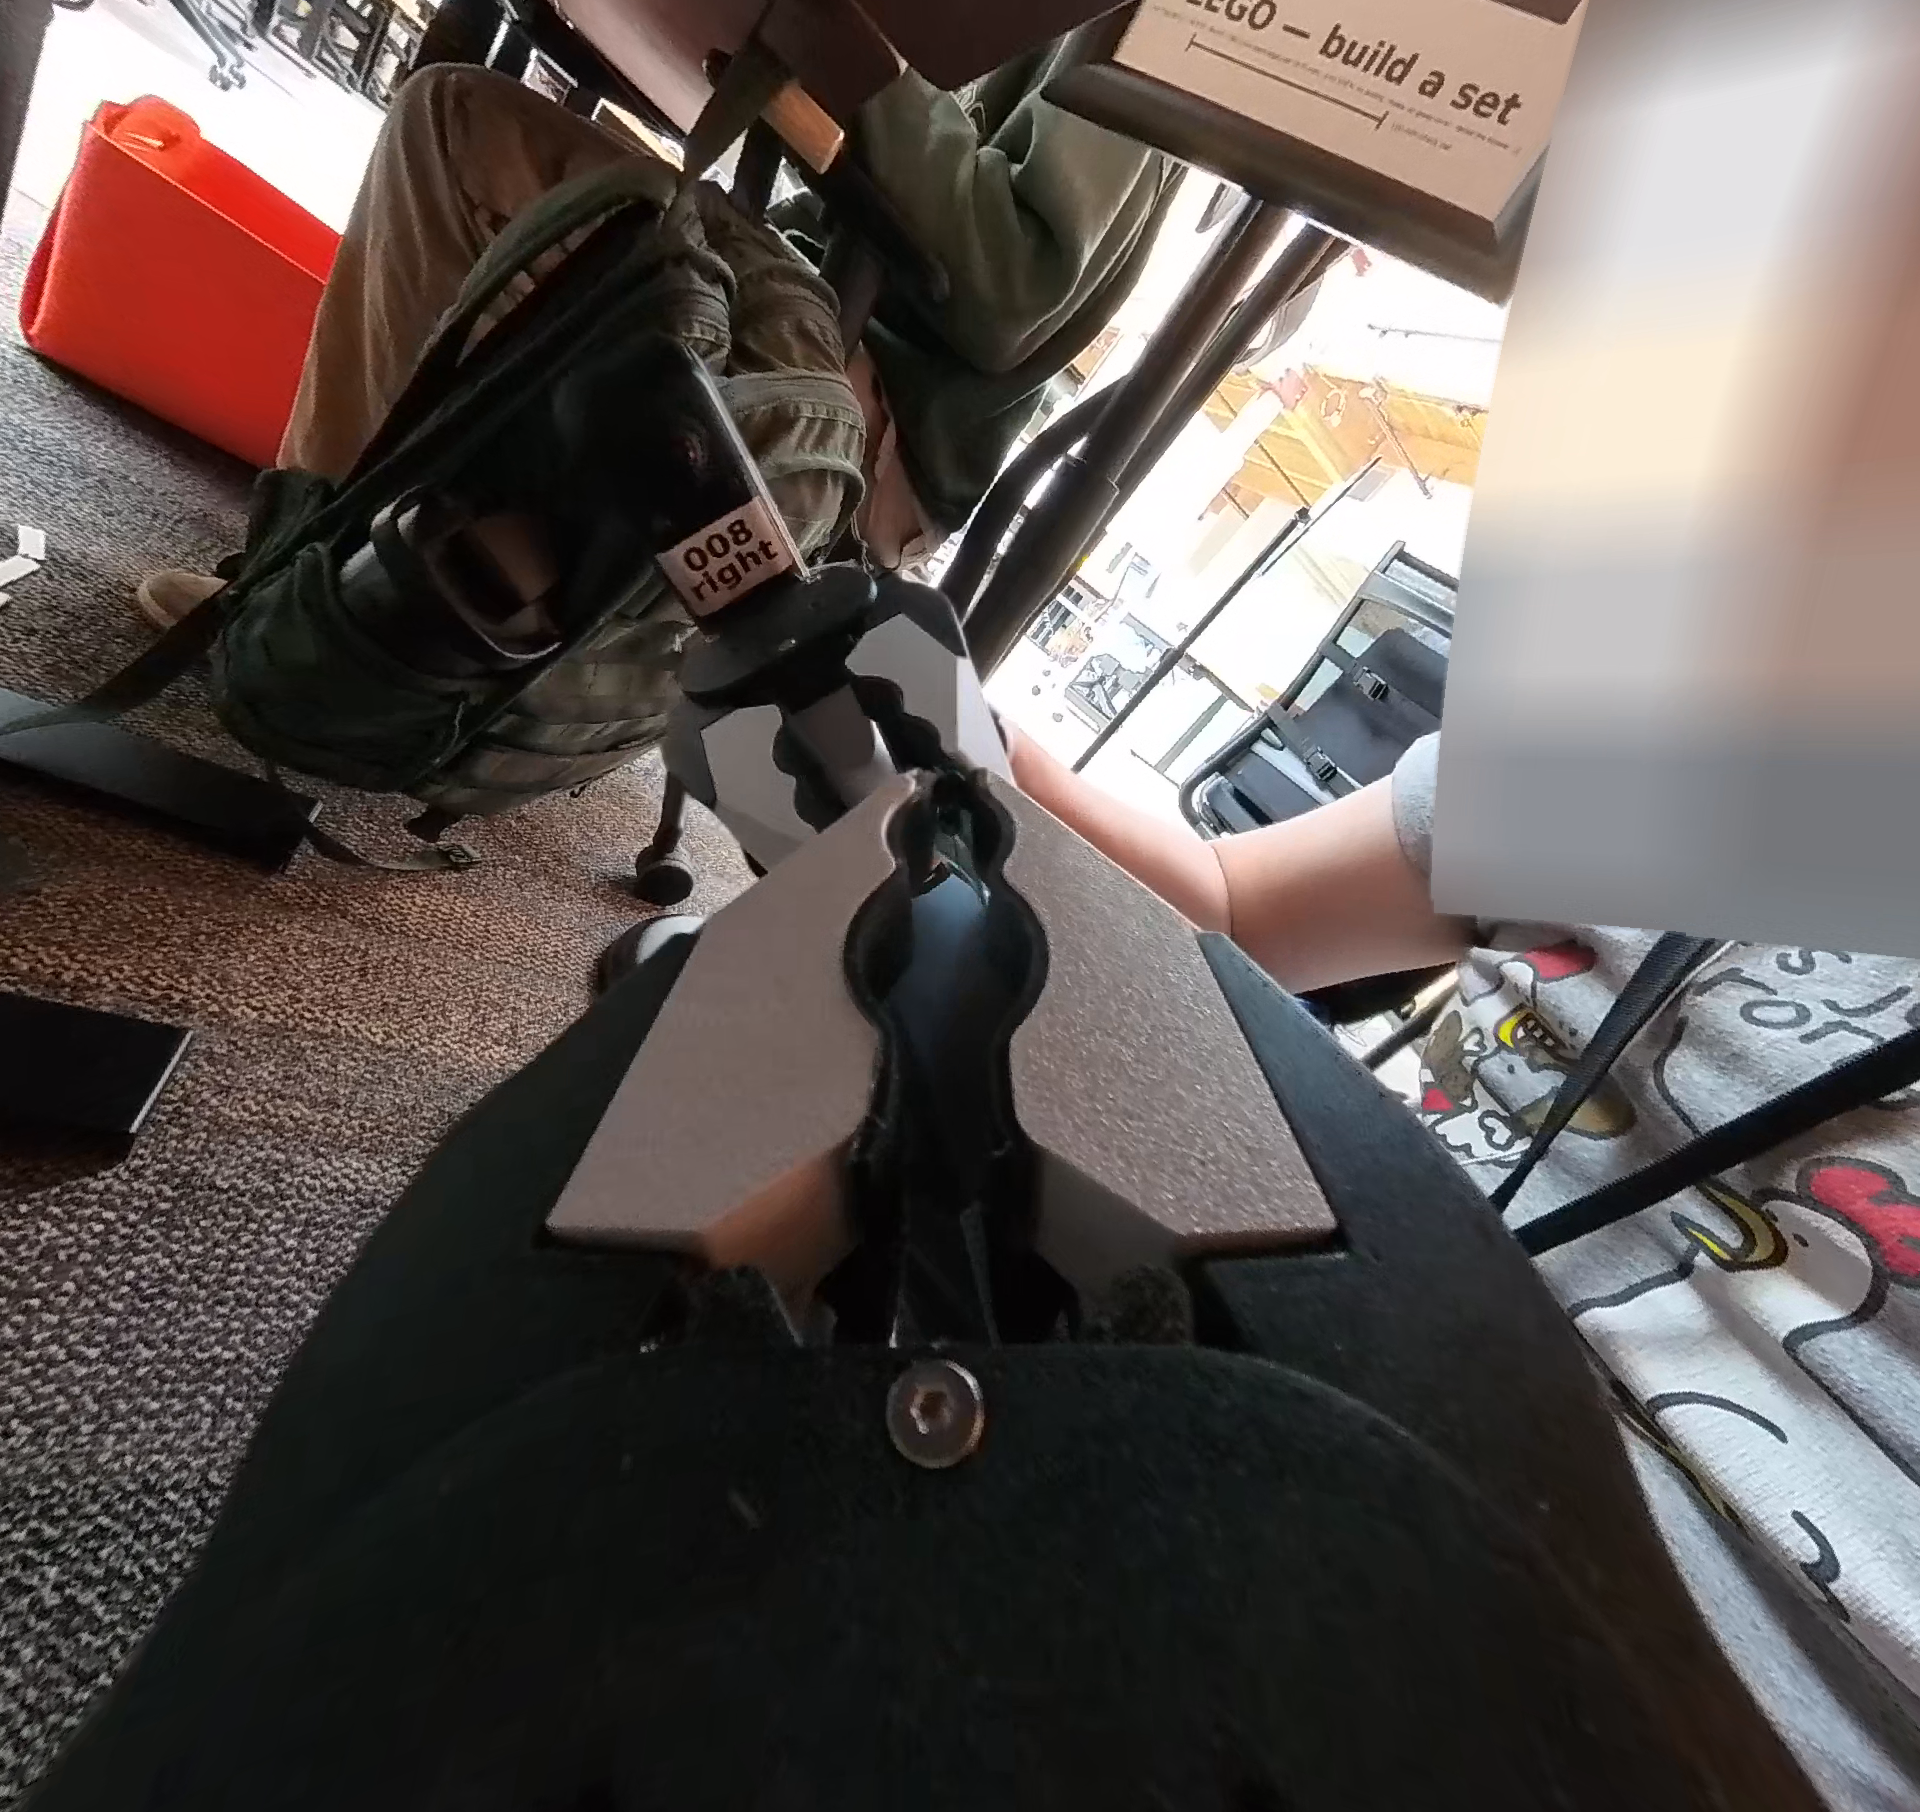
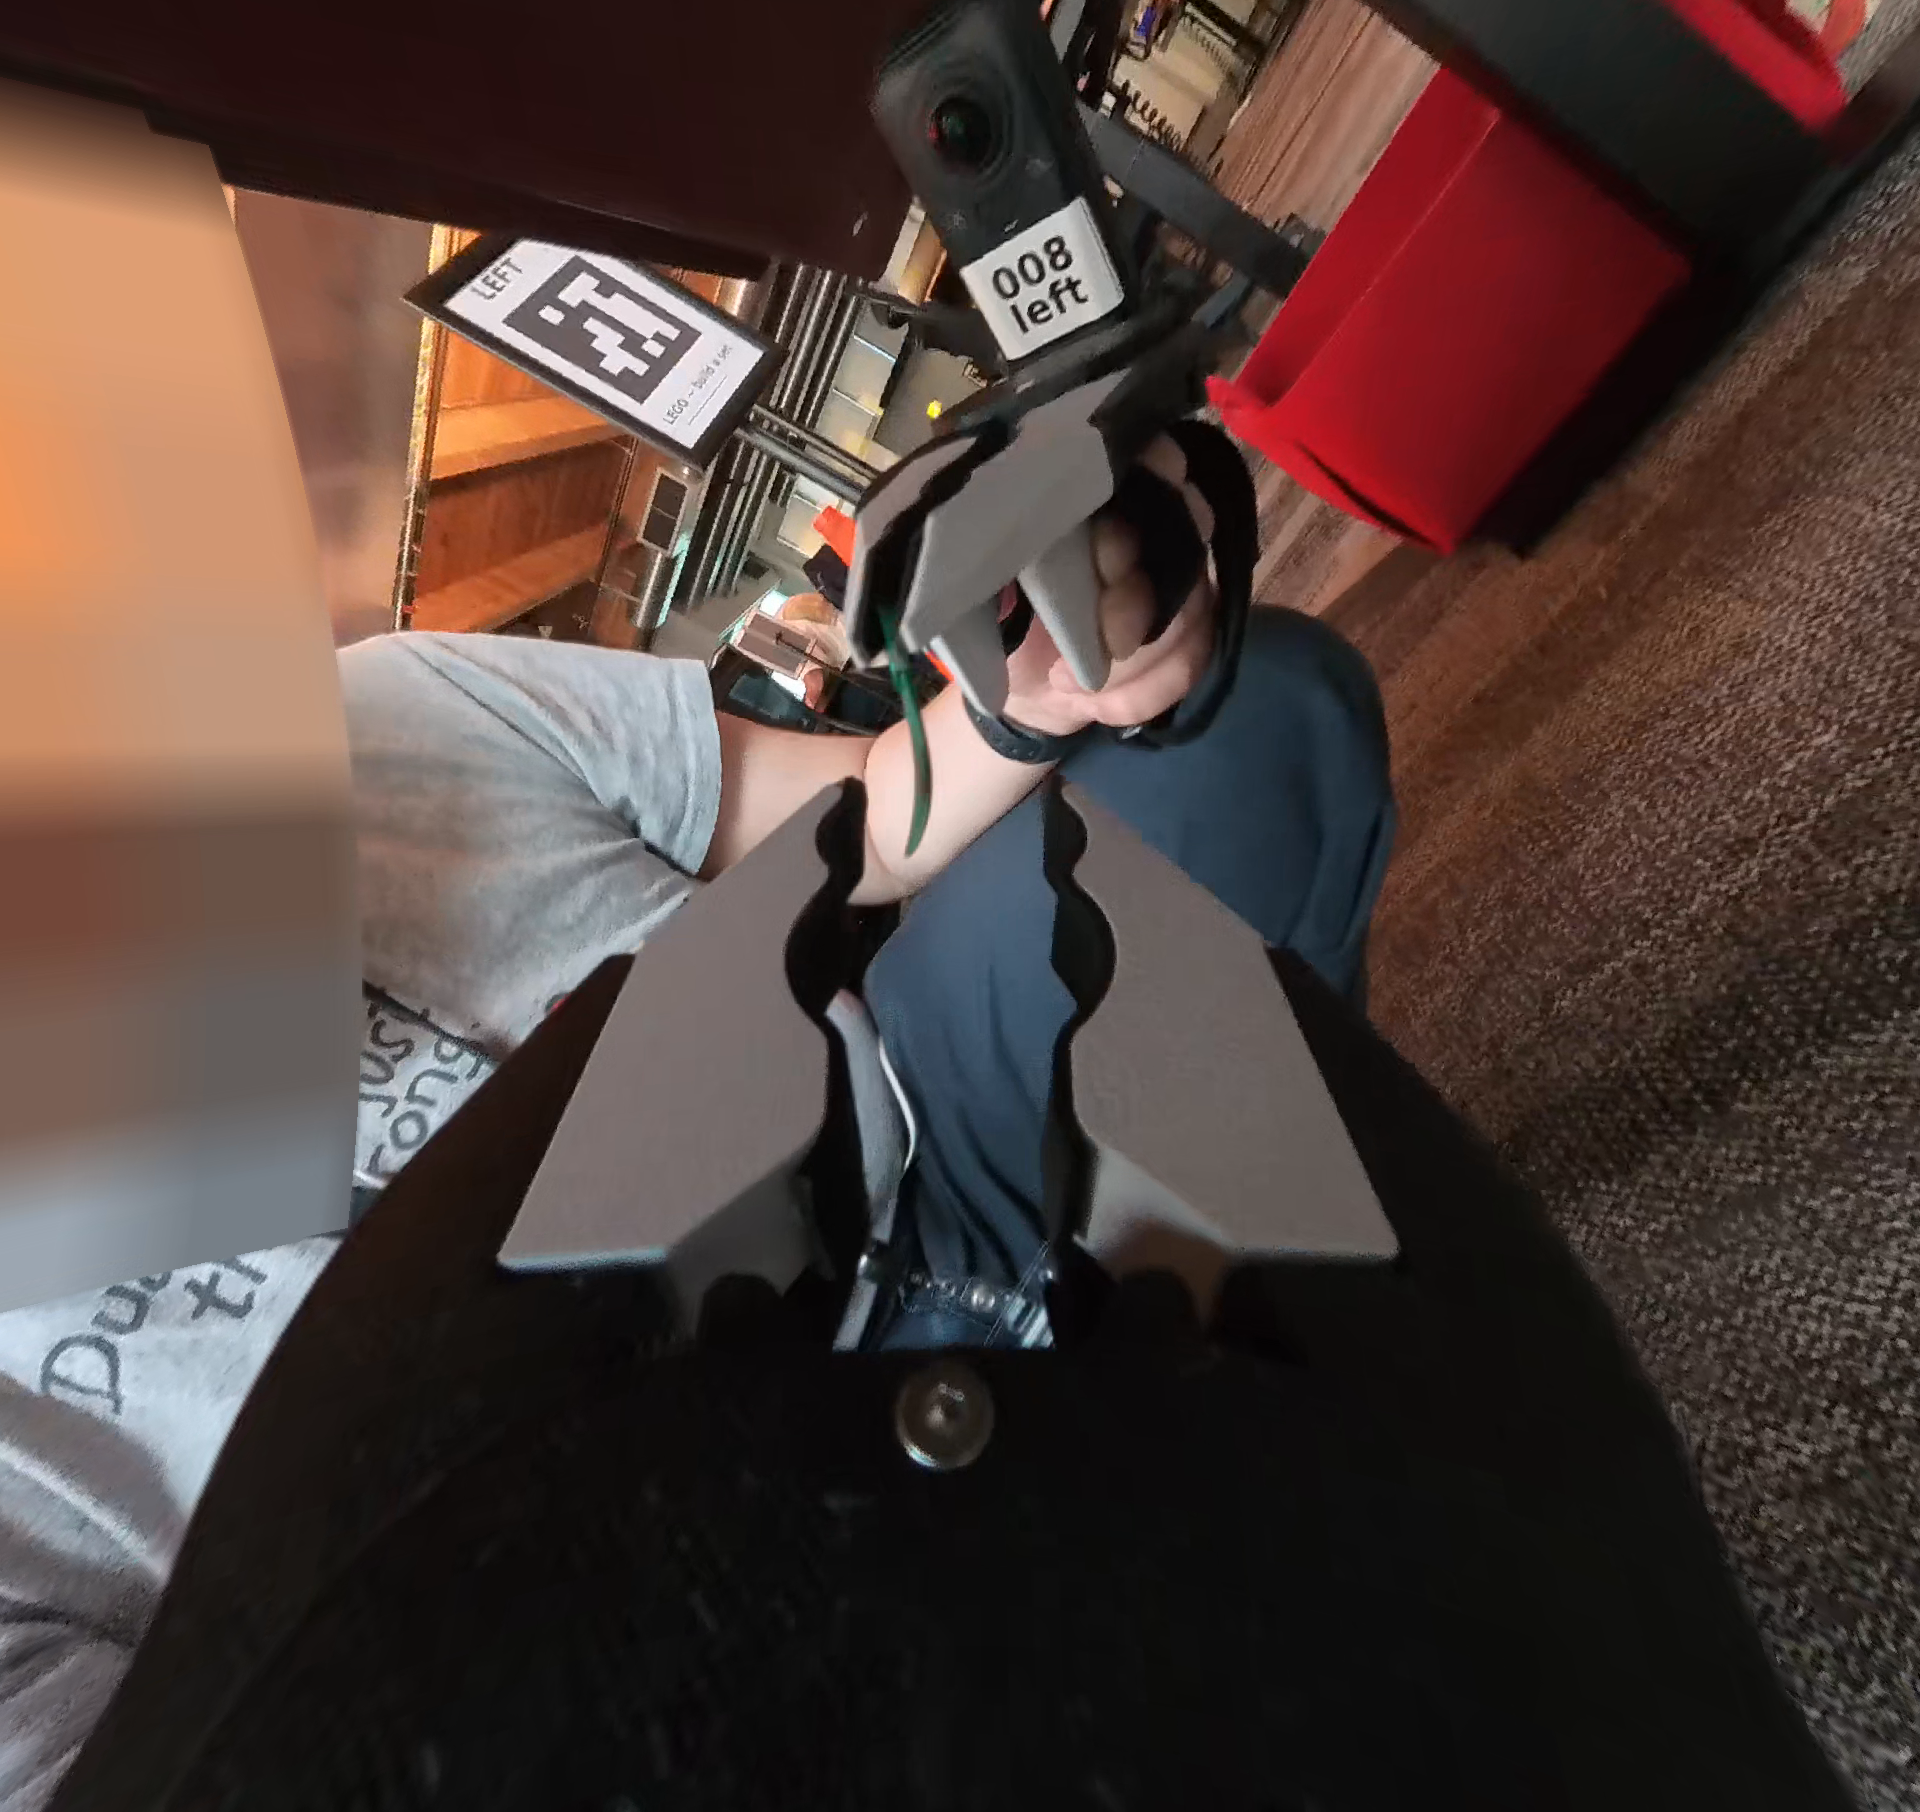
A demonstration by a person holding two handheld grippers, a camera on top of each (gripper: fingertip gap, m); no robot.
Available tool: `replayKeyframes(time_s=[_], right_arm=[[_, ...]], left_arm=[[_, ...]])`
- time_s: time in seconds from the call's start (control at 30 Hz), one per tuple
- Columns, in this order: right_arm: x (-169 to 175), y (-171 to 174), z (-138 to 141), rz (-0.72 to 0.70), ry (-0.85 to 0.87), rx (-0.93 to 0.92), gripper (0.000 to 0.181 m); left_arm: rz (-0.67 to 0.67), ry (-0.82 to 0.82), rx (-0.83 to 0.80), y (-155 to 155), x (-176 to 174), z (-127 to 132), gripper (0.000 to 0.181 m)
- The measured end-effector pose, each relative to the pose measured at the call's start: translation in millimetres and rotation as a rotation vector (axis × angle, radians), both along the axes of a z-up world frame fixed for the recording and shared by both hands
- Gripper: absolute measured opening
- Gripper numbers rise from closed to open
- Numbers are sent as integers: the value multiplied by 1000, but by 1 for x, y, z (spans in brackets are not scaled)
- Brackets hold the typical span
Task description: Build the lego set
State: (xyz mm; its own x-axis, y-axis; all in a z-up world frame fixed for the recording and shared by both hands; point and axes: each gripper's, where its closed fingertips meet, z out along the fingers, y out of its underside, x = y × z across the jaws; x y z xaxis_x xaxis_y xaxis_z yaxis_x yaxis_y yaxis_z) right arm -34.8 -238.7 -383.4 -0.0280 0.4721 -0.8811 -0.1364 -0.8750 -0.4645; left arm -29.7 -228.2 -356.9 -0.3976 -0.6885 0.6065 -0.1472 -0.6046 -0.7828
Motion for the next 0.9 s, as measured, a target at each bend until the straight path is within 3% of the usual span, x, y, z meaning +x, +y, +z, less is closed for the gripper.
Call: replayKeyframes(time_s=[0.03, 0.23, 0.3, 0.5, 0.53, 0.63, 0.73, 0.9], right_arm=[[-2, 1, 1, -1, 2, 8, 32], [-15, -2, 1, 13, -32, 63, 22], [-16, -9, 5, 44, -35, 115, 1], [-13, -14, 17, 5, -61, 175, 0], [-14, -17, 15, 0, -110, 200, 0], [-13, -27, -8, -33, -453, 392, 0], [-16, -40, -9, -64, -674, 640, 0], [-19, -45, 29, -45, -898, 967, 0]], left_arm=[[-4, 1, 6, -1, 0, 0, 5], [-29, 17, 35, -9, 0, -3, 5], [-36, 23, 51, -12, 0, -4, 5], [-57, -41, 87, -19, -3, 8, 5], [-68, -59, 82, -20, -5, 11, 7], [-47, -108, 25, -10, -9, 18, 43], [15, -119, 6, 10, -13, 14, 45], [64, -13, 105, 18, -11, -6, 41]])
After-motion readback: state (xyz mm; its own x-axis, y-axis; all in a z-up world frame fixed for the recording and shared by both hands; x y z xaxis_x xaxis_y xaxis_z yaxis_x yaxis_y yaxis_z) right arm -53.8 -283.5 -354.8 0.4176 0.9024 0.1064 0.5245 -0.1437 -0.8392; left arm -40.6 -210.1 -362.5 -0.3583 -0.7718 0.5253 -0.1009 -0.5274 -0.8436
